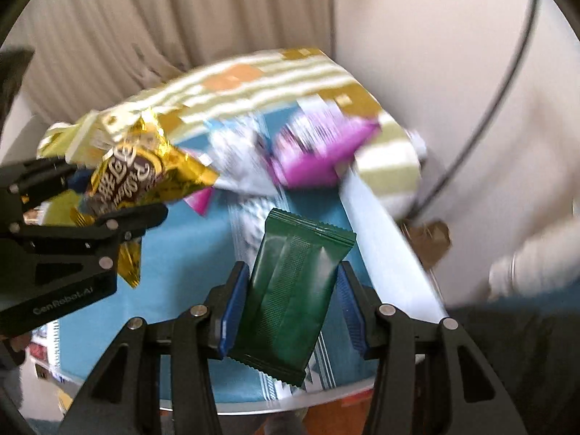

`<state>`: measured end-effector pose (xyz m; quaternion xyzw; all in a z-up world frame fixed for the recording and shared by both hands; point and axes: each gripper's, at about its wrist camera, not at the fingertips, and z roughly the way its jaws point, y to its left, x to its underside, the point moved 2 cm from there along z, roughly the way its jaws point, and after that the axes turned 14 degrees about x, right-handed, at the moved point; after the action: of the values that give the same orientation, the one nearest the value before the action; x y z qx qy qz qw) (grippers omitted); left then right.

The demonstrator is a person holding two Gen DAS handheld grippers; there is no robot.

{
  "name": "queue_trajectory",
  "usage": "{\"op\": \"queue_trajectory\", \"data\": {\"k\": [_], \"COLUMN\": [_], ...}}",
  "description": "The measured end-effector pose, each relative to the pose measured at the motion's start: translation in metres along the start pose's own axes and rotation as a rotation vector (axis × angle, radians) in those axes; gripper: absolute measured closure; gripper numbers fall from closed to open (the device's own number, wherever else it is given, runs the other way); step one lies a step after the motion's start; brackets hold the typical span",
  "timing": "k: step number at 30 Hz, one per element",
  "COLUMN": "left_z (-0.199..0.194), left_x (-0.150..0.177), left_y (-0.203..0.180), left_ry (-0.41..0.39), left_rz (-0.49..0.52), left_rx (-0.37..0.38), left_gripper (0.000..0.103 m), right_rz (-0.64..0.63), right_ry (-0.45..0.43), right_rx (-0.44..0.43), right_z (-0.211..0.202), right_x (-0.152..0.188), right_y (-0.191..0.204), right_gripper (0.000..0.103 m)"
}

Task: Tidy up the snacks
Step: 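Carry the yellow bag and green bar over the cardboard box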

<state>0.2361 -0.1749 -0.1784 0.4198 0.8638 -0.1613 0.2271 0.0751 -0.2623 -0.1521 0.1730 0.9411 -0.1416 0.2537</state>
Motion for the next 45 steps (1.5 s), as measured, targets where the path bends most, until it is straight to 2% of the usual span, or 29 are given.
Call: {"op": "queue_trajectory", "data": {"k": [3,9,17,22,26,29,31,32,33,36,40,45], "left_z": [-0.029,-0.092,-0.144,-0.149,-0.144,-0.132,-0.125,-0.122,-0.122,-0.124,-0.131,-0.141], "left_x": [0.005,0.028,0.068,0.09,0.105,0.109,0.109,0.108,0.107,0.109,0.121,0.133], "left_y": [0.02,0.079,0.19,0.26,0.298,0.321,0.329,0.331,0.333,0.338,0.345,0.35], "left_ry": [-0.053,-0.152,-0.185,-0.178,-0.157,-0.133,-0.122,-0.122,-0.13,-0.155,-0.163,-0.175], "left_rz": [-0.098,-0.249,-0.418,-0.525,-0.592,-0.621,-0.615,-0.607,-0.598,-0.584,-0.621,-0.649], "left_rx": [-0.051,-0.161,-0.261,-0.272,-0.241,-0.216,-0.203,-0.195,-0.193,-0.171,-0.133,-0.134], "left_gripper": [0.057,0.057,0.057,0.057,0.057,0.056,0.042,0.016,0.001,0.0,0.0,0.0], "right_rz": [-0.082,-0.234,-0.332,-0.327,-0.354,-0.374,-0.378,-0.376,-0.372,-0.358,-0.354,-0.366], "right_ry": [-0.075,-0.172,-0.26,-0.256,-0.225,-0.21,-0.193,-0.188,-0.18,-0.152,-0.129,-0.117], "right_rx": [-0.058,-0.192,-0.367,-0.422,-0.431,-0.421,-0.415,-0.412,-0.408,-0.396,-0.384,-0.39], "right_z": [-0.019,-0.045,-0.06,-0.056,-0.045,-0.04,-0.032,-0.029,-0.025,-0.014,-0.009,-0.003], "right_x": [-0.03,-0.078,-0.126,-0.155,-0.171,-0.175,-0.178,-0.178,-0.179,-0.181,-0.183,-0.187], "right_y": [0.013,0.075,0.184,0.251,0.301,0.319,0.334,0.335,0.338,0.344,0.353,0.364], "right_gripper": [0.058,0.058,0.058,0.058,0.058,0.058,0.058,0.058,0.058,0.058,0.058,0.058]}}
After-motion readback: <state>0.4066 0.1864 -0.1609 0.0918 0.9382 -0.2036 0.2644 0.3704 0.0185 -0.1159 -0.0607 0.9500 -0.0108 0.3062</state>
